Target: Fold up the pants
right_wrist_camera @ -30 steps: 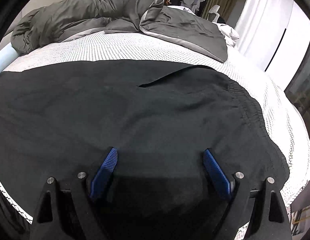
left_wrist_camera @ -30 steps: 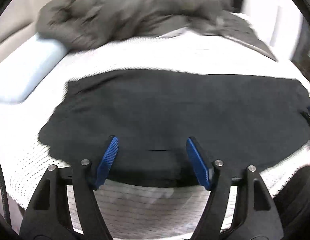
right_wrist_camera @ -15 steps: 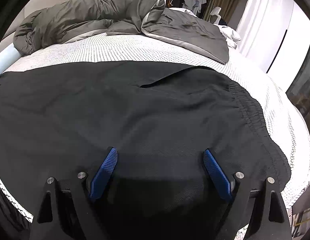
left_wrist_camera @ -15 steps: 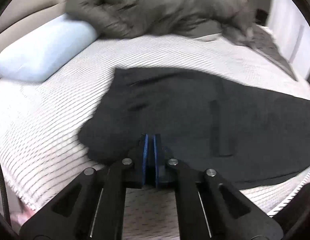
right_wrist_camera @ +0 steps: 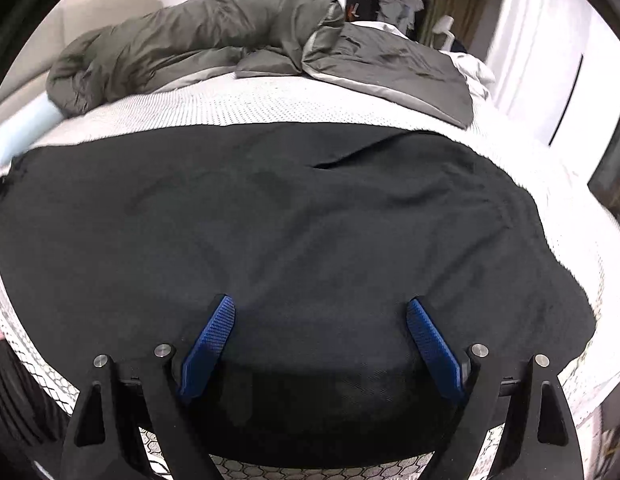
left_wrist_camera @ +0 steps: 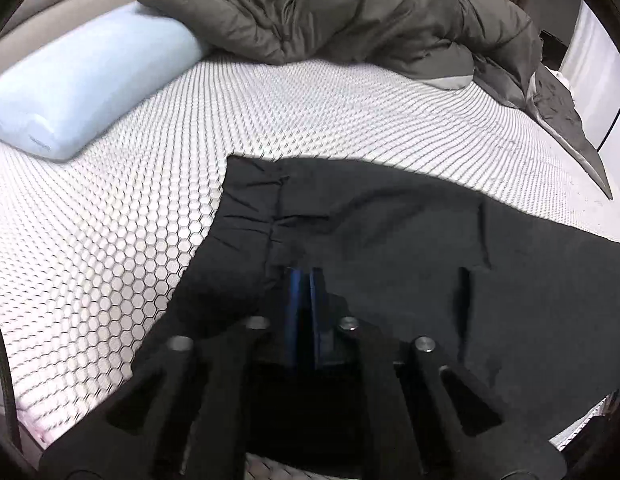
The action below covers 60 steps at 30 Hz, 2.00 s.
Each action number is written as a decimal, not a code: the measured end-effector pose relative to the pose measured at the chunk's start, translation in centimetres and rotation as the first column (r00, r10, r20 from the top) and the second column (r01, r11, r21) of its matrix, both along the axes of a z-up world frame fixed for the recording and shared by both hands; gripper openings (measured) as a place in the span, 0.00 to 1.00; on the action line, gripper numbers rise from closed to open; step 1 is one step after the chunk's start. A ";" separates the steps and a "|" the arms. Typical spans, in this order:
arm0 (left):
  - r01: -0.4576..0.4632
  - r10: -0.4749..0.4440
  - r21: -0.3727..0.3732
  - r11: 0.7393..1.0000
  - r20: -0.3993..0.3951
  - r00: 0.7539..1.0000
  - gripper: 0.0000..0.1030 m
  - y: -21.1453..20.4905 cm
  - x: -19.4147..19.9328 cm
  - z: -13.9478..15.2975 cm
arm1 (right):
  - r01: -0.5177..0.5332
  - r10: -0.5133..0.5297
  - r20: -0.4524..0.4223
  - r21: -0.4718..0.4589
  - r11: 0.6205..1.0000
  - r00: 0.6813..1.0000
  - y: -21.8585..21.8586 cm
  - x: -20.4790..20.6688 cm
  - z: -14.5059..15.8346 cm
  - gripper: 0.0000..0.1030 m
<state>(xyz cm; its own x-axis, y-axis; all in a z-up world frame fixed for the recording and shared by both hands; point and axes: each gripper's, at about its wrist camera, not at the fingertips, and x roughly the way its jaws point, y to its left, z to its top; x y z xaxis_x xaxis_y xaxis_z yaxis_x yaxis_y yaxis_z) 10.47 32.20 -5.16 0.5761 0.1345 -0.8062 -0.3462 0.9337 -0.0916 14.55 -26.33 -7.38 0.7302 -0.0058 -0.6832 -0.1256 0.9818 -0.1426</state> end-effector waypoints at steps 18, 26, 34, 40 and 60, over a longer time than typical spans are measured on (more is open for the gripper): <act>-0.014 0.016 0.029 0.999 -0.059 0.998 0.18 -0.9 5.7 1.5 | -0.007 0.007 -0.004 0.012 1.000 1.000 0.0 -0.6 0.0 0.87; 0.333 -0.331 -0.023 0.943 0.052 0.942 0.66 -17.8 4.1 3.3 | 0.009 -0.009 -0.001 0.024 1.000 1.000 0.0 -0.7 -0.1 0.88; 0.389 -0.388 0.067 0.919 -0.020 0.921 0.66 -22.0 3.3 -0.3 | 0.024 -0.024 0.004 0.029 0.999 1.000 0.4 -1.0 -0.5 0.88; 0.279 -0.280 0.074 0.957 -0.001 0.960 0.55 -17.8 -0.1 0.4 | 0.034 -0.034 0.005 0.020 0.999 0.999 0.5 -1.0 -0.4 0.89; 0.545 -0.540 -0.026 0.838 0.107 0.835 0.76 -29.6 -2.0 -0.2 | 0.032 -0.026 0.046 -0.143 0.989 0.999 -3.1 -2.4 -0.1 0.90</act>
<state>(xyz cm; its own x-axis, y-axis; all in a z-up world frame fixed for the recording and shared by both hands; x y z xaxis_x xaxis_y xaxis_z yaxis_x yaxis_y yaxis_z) 8.48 2.55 -5.37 0.6151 -0.2628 -0.7433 0.2273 0.9619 -0.1520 12.11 -29.46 -7.52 0.7578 -0.1230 -0.6407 -0.0879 0.9539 -0.2870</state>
